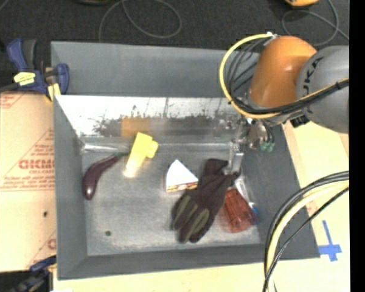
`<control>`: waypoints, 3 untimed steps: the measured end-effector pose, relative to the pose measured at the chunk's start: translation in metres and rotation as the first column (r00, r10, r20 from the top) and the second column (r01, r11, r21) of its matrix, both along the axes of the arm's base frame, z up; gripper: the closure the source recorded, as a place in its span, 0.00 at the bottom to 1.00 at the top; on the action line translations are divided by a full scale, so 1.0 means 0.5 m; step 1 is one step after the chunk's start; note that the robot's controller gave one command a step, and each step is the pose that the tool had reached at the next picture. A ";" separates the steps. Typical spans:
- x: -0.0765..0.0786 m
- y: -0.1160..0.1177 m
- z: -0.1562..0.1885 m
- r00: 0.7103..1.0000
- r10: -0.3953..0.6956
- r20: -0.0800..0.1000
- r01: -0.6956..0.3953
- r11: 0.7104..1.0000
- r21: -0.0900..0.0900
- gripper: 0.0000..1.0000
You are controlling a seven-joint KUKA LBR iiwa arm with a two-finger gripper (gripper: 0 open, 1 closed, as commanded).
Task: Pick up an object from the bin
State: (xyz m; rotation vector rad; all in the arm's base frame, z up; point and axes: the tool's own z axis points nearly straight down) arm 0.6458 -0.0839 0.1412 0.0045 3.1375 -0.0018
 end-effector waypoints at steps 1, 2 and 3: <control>-0.019 0.006 -0.139 0.996 -0.090 -0.003 0.090 0.996 0.000 1.00; -0.019 0.006 -0.139 0.996 -0.089 -0.003 0.089 0.996 0.000 1.00; 0.018 0.000 0.121 0.986 -0.169 0.003 0.169 0.986 0.000 1.00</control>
Offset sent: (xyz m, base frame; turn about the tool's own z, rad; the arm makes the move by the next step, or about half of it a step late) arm 0.0000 0.0000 0.0000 0.0000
